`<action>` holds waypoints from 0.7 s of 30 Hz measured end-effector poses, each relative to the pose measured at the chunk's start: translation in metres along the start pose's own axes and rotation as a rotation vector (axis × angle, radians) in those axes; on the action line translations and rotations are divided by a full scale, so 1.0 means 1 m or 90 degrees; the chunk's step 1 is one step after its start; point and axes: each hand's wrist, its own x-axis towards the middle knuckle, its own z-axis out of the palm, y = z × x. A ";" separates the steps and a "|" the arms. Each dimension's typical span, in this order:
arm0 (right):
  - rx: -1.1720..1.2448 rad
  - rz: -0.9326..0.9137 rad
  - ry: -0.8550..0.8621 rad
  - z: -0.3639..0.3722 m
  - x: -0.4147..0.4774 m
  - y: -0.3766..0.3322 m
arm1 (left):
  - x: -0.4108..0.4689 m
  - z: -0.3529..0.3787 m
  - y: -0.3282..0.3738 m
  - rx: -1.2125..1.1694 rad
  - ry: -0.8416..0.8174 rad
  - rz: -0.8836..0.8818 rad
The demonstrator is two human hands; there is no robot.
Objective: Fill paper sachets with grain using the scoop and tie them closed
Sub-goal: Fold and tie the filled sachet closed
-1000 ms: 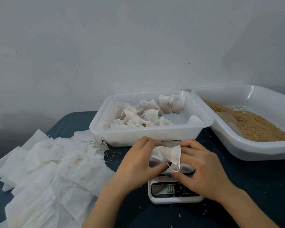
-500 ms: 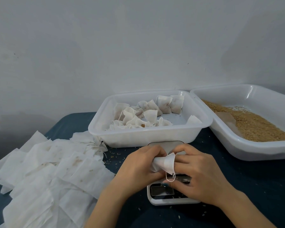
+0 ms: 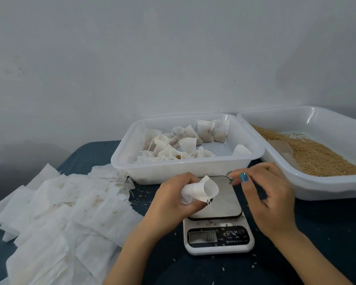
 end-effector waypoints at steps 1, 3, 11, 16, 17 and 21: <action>-0.034 0.043 0.000 0.000 0.002 0.001 | 0.000 0.000 0.000 -0.021 0.003 -0.005; -0.095 0.097 -0.023 0.000 0.008 0.005 | 0.001 0.000 -0.001 -0.058 0.012 -0.016; -0.283 0.319 -0.104 -0.032 0.075 0.066 | 0.003 0.003 -0.006 -0.191 0.099 -0.060; -0.450 0.565 -0.407 -0.055 0.097 0.112 | 0.003 0.006 -0.007 -0.194 0.091 -0.067; -0.491 0.553 -0.453 -0.054 0.096 0.117 | 0.003 0.007 -0.007 -0.193 0.086 -0.065; -0.525 0.519 -0.486 -0.052 0.088 0.121 | 0.002 0.009 -0.007 -0.188 0.066 -0.058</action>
